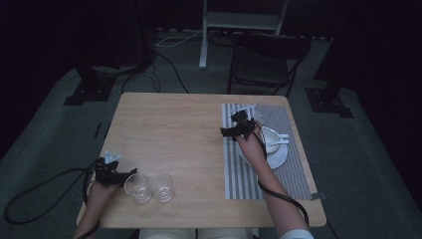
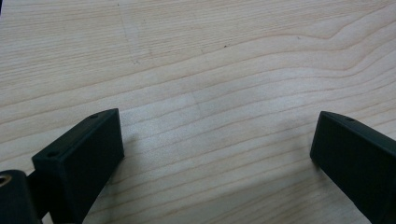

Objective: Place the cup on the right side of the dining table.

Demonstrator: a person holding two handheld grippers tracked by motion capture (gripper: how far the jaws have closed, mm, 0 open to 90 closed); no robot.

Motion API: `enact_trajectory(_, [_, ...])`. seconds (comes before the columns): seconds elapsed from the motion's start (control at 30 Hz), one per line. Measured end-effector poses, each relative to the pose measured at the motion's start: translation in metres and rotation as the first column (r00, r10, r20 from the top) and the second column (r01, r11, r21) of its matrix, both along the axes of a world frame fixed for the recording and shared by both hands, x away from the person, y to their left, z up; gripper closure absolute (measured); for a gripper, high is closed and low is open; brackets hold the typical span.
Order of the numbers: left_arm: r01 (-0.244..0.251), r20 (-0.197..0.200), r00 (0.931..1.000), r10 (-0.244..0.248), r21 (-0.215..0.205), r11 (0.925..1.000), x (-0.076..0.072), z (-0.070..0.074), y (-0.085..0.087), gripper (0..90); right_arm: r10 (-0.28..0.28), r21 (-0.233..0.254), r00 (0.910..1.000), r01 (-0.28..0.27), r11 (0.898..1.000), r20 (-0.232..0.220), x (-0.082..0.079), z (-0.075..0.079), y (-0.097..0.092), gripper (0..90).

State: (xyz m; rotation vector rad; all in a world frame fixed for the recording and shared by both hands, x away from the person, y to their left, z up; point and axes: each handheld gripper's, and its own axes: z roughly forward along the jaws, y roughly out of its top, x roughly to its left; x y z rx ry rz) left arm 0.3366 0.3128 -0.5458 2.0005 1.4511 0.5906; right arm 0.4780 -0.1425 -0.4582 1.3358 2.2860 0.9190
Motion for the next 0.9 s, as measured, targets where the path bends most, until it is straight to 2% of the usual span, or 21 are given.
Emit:
enact_trajectory(0.07, [0.000, 0.001, 1.0000, 0.000, 0.000, 1.0000, 0.000, 0.000, 0.000, 3.1, 0.012, 0.015, 0.9999, -0.012, 1.000, 0.008, -0.007, -0.001, 0.002, 12.6])
enact_trajectory(0.43, [0.000, 0.001, 1.0000, 0.000, 0.000, 1.0000, 0.000, 0.000, 0.000, 3.1, 0.083, 0.014, 0.9958, -0.084, 0.996, 0.037, -0.047, -0.005, 0.011, 12.6])
enact_trajectory(0.6, [0.000, 0.000, 1.0000, 0.000, 0.000, 1.0000, 0.000, 0.000, 0.000, 3.1, 0.096, 0.024, 0.9945, -0.097, 0.995, 0.043, -0.061, -0.008, 0.008, 12.6])
enact_trajectory(0.63, [0.000, 0.000, 1.0000, 0.000, 0.000, 1.0000, 0.000, 0.000, 0.000, 3.1, 0.094, 0.025, 0.9946, -0.095, 0.995, 0.045, -0.069, -0.011, 0.006, 12.6])
enact_trajectory(0.9, [-0.001, 0.001, 1.0000, 0.001, 0.000, 1.0000, 0.000, 0.000, 0.000, 3.1, 0.090, 0.037, 0.9950, -0.092, 0.995, 0.043, -0.094, -0.021, -0.007, 12.6])
